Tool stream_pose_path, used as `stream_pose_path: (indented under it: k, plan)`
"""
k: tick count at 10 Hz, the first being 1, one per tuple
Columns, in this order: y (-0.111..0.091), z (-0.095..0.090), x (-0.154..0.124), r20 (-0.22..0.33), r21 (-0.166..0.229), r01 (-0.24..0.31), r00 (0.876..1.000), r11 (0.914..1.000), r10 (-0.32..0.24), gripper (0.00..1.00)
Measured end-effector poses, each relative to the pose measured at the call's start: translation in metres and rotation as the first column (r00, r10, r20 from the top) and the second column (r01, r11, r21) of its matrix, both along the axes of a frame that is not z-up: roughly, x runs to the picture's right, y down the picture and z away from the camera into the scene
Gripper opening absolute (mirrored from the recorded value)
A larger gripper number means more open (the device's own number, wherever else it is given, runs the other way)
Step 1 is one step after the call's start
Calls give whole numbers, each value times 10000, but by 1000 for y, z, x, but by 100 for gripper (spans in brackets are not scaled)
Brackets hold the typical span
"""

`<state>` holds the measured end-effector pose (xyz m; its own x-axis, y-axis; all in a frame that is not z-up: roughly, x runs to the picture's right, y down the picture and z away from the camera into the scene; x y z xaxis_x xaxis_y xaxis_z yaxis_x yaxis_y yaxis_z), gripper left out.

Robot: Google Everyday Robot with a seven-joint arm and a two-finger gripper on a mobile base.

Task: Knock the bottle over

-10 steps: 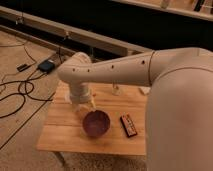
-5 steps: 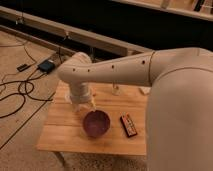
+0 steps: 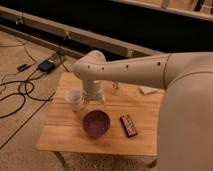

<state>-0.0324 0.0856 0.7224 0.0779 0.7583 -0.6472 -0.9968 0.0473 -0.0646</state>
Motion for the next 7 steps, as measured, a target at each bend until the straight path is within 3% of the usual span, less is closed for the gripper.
stream_pose_path:
  k: [6, 7]
  plan:
    - [-59, 60, 133, 910, 915, 529, 9940, 9944, -613, 65]
    - [-66, 67, 145, 1130, 886, 651, 9908, 9939, -750, 65]
